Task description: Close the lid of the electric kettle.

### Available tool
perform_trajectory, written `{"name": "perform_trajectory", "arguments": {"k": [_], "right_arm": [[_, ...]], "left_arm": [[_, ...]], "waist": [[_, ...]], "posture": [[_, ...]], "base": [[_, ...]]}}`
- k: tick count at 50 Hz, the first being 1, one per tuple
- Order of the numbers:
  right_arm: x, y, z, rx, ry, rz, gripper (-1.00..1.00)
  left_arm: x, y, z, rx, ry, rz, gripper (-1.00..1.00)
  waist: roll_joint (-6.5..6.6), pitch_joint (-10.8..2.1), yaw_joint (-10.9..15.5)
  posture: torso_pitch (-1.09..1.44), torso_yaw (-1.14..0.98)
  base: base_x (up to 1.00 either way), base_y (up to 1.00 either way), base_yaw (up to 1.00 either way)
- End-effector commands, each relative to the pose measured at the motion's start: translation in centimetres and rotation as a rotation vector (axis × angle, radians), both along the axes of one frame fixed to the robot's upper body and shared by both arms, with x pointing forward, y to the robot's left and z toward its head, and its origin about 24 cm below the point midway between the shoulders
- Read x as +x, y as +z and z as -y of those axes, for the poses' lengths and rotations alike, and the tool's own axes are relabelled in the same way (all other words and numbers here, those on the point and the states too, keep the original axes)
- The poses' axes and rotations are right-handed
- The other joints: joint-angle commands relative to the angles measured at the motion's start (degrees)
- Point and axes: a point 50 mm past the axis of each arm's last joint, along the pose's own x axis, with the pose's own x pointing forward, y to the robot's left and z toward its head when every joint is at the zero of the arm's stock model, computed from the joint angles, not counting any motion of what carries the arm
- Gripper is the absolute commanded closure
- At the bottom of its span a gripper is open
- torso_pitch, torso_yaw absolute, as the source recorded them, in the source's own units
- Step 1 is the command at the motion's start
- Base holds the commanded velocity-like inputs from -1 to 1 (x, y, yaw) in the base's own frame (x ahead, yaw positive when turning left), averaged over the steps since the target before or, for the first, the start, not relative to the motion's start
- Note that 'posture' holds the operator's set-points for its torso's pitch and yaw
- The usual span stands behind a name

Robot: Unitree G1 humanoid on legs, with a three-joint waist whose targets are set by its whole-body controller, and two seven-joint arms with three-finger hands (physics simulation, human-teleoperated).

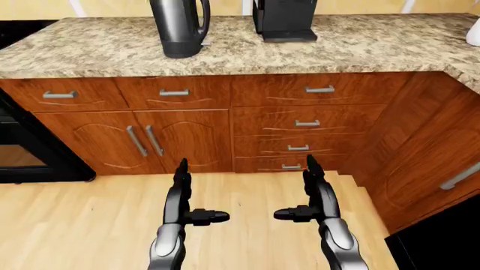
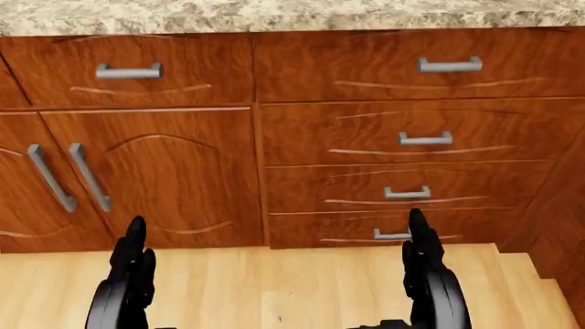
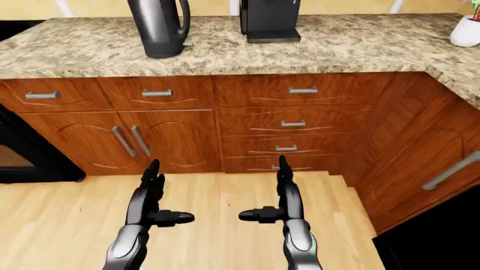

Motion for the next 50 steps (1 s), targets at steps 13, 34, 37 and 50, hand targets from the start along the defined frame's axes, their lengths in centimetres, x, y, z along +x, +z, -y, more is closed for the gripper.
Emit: {"name": "perform_trajectory", "arguments": {"k": [13,34,37,50], "right_arm": [[0.8,3.3,-0.3,-0.022,0.017,0.171,-1.00],[-0.4,13.1,1.5,0.046,-0.034,0.357,-1.00],[-1.0,14.8,1.9,0.058,-0.041,0.387,-1.00],[-4.2,21.9,2.3,0.029,-0.041,0.519,-1.00]], "left_arm": [[0.8,3.4,0.3,0.003,-0.020,0.183,-1.00],[0.7,14.9,-1.6,-0.072,0.056,0.346,-1.00],[0.3,17.2,-2.6,-0.109,0.088,0.384,-1.00],[-2.7,23.7,-4.8,-0.143,0.140,0.525,-1.00]], "waist": [[-0.30,-4.48,0.47],[-0.22,-5.13,0.50],[-0.02,-5.00,0.41],[0.21,-3.67,0.39]], "posture": [[0.00,0.00],[0.00,0.00],[0.00,0.00],[0.00,0.00]], "base": [[0.00,0.00,0.00],[0.00,0.00,0.00],[0.00,0.00,0.00],[0.00,0.00,0.00]]}}
